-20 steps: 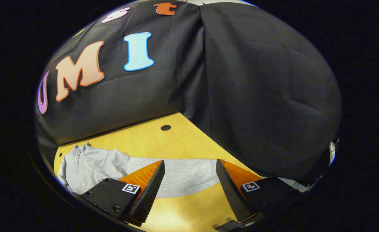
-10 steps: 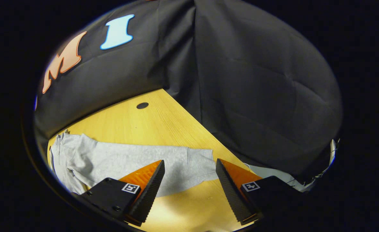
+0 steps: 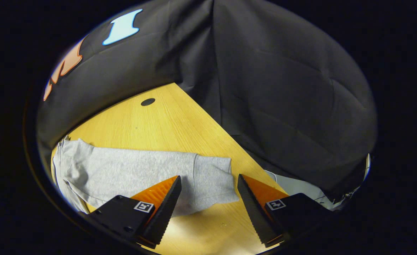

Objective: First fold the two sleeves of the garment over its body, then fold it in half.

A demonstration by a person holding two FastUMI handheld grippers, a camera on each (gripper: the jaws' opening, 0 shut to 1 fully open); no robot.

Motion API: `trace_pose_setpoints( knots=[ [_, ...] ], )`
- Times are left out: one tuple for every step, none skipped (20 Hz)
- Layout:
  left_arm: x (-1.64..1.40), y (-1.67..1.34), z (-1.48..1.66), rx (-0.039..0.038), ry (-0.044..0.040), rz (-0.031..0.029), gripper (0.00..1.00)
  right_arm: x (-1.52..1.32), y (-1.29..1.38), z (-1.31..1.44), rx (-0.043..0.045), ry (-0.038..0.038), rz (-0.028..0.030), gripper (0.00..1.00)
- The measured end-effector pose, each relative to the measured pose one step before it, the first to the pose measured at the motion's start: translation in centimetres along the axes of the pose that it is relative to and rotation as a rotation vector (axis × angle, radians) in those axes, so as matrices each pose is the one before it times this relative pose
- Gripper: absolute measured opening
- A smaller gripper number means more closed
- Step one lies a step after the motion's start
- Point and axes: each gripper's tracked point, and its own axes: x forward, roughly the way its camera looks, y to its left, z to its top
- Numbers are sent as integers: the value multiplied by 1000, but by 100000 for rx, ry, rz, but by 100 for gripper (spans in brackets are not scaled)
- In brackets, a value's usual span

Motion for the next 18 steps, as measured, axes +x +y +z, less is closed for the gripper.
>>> trace_pose_setpoints(
  knots=[
    [-65, 157, 97, -55, -239, 896, 95, 332, 344, -382, -1617, 780, 689, 96],
    [-93, 134, 158, -33, -831, 269, 94, 81, 208, -370, -1215, 977, 421, 96],
    [-78, 41, 179, -47, -396, 382, 95, 214, 114, -237, -1081, 356, -146, 99],
    [41, 80, 10, -38, -207, 203, 95, 116, 25, -248, -42, 1008, 380, 99],
    [-36, 14, 41, 53, -144, 111, 95, 37, 37, 24, 1842, 207, 393, 99],
    [-27, 51, 57, 160, -204, 242, 95, -6, -120, -144, 1250, 809, 338, 95],
    [-35, -26, 16, -290, -11, -157, 95, -116, -86, 97, 438, -136, 721, 97],
    [-23, -86, -88, -370, 183, -388, 95, 100, -41, -126, -463, 308, 408, 94],
    [14, -60, -58, -155, 109, -52, 95, 102, 69, -6, -57, 4, 672, 95],
    [20, -29, -24, -197, -54, -34, 95, -59, 21, 5, 381, 240, -117, 84],
    [60, -74, 72, -67, -60, -232, 95, -30, -37, 58, 98, -45, -62, 77],
    [40, -125, -69, 144, 164, -406, 95, 36, 87, -21, 231, 139, 489, 75],
    [-22, -112, 7, 309, 378, -350, 95, 9, -47, -8, 558, 280, 139, 75],
    [174, -185, -57, 286, 154, -390, 95, -161, 105, 27, 790, 210, 352, 60],
    [68, -145, 67, 195, -52, -427, 95, 71, 61, -78, 1694, 358, 624, 45],
    [26, -125, 52, 38, -187, -402, 95, -156, -93, -87, 2066, 545, 177, 30],
    [42, -97, -86, -167, 21, -452, 95, -176, -48, -77, 998, 410, -137, 24],
    [8, -197, -43, -224, 319, -427, 95, -119, -35, -287, 403, 1098, -27, 23]
  ],
)
